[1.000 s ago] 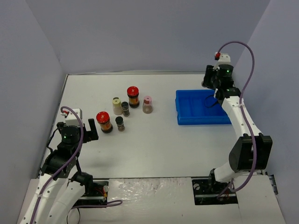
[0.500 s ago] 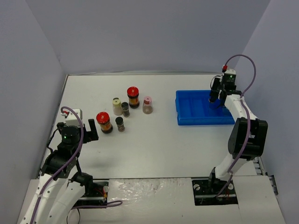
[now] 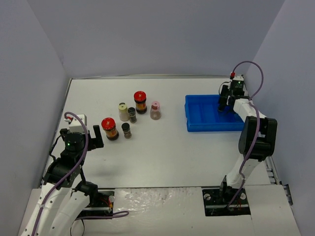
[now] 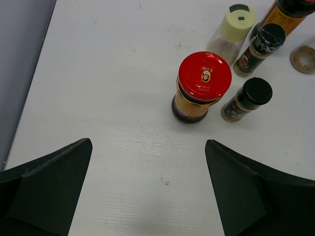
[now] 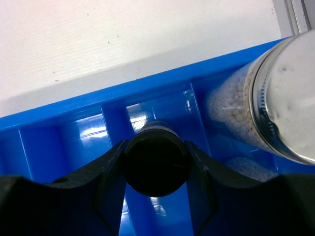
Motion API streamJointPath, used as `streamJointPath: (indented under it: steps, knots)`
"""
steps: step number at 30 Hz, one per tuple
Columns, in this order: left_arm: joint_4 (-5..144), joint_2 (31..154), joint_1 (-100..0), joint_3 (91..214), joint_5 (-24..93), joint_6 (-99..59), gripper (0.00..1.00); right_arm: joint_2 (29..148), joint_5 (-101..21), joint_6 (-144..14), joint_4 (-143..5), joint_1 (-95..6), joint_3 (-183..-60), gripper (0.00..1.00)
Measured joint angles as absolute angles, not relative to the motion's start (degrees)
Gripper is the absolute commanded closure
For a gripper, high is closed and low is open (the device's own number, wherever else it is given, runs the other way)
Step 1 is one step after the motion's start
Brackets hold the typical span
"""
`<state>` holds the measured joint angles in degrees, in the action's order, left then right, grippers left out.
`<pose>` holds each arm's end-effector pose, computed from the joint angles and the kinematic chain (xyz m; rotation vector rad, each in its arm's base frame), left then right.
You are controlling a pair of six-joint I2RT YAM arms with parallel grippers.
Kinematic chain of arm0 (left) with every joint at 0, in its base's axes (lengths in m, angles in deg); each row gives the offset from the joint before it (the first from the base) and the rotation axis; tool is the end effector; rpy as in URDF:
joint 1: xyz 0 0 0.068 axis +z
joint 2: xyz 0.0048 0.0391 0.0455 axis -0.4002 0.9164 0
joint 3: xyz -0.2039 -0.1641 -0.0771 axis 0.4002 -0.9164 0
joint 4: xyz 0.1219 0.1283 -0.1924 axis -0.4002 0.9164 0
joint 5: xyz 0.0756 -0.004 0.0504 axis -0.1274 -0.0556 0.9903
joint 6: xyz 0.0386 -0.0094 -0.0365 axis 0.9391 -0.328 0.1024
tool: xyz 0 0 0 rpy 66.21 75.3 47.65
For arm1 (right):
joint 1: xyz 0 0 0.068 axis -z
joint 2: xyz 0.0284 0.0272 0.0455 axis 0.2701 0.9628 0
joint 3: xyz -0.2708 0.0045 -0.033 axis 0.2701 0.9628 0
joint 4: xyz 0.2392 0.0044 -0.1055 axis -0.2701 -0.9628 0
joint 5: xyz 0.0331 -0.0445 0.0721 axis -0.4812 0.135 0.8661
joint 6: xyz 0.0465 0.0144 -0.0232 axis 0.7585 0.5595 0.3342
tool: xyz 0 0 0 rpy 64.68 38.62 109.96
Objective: Organize the condiment bottles
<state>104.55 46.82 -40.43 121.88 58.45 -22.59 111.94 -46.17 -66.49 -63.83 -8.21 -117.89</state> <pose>0.1174 -0.0253 0.3131 -0.1437 1.9269 -0.0956 0.4195 -0.0538 0.2363 0.2079 2.0468 0.0097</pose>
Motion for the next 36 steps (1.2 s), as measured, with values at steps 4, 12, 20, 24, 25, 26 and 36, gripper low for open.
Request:
streamJointPath:
  steps: [4,12,20,24,25,26,36]
  knots:
    - [104.55,46.94,-40.43,121.88,58.46,-22.51,0.03,112.56,-46.18,-67.2,-62.78,-8.21,-117.92,0.77]
    - [104.55,47.19,-40.43,121.88,58.47,-22.2,0.03,113.98,-46.15,-68.03,-61.73,-8.32,-118.21,0.41]
    - [104.55,47.19,-40.43,121.88,58.47,-22.2,0.03,112.7,-47.58,-68.98,-63.24,-10.9,-118.97,0.21]
    - [104.55,47.21,-40.43,121.88,58.47,-22.2,0.03,109.19,-49.17,-69.29,-65.38,-13.79,-120.55,0.18]
    - [104.55,47.21,-40.43,121.88,58.45,-22.2,0.03,107.88,-49.44,-69.43,-65.84,-15.01,-120.97,0.18]
    - [104.54,47.24,-40.43,121.88,58.44,-22.2,0.03,106.3,-49.62,-69.6,-66.34,-16.18,-121.21,0.17]
    - [104.54,48.57,-40.43,121.88,57.55,-22.2,0.03,92.18,-45.49,-71.39,-67.87,-36.1,-122.19,0.13]
